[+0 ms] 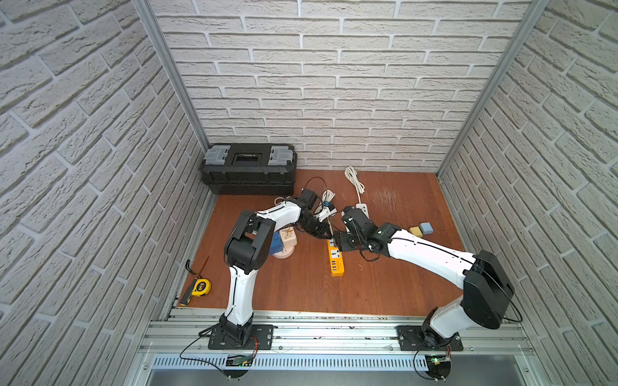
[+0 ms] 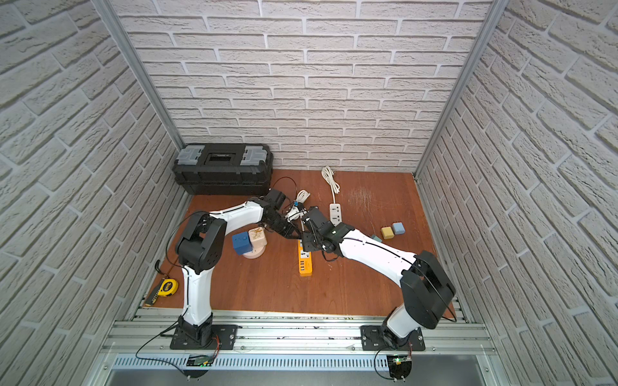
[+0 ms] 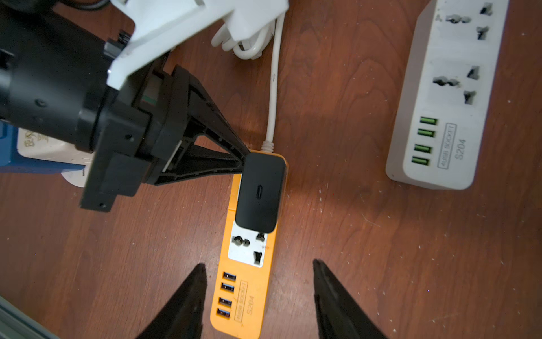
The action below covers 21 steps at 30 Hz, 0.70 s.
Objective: Pull the plug off the socket
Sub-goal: Remove the plug from the socket.
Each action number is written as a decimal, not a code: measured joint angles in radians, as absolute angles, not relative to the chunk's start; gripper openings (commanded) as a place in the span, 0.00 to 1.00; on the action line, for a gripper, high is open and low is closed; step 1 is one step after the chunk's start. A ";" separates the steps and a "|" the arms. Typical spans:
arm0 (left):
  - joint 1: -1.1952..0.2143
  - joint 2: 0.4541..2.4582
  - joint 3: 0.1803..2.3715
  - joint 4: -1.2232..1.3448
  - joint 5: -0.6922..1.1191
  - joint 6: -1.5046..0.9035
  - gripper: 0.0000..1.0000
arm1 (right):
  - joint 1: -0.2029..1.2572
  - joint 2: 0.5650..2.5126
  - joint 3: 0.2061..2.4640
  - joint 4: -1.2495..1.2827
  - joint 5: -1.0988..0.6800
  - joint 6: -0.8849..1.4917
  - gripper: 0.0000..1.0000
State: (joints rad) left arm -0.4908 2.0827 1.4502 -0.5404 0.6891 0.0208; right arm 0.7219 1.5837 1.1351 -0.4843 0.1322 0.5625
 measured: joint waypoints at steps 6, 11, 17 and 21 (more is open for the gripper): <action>-0.490 2.083 1.450 -0.540 0.689 0.021 0.00 | 0.726 1.653 1.175 -0.482 0.143 0.566 0.54; -0.490 2.083 1.450 -0.540 0.690 0.021 0.00 | 0.726 1.702 1.206 -0.472 0.155 0.568 0.52; -0.490 2.083 1.450 -0.540 0.691 0.021 0.00 | 0.726 1.740 1.208 -0.463 0.178 0.569 0.50; -0.489 2.083 1.450 -0.540 0.691 0.021 0.00 | 0.726 1.760 1.208 -0.459 0.190 0.571 0.47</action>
State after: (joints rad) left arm -0.4892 2.0834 1.4502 -0.5400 0.6914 0.0208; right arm 0.7261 1.7603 1.2083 -0.4591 0.1902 0.5709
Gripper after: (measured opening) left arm 0.063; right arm 0.480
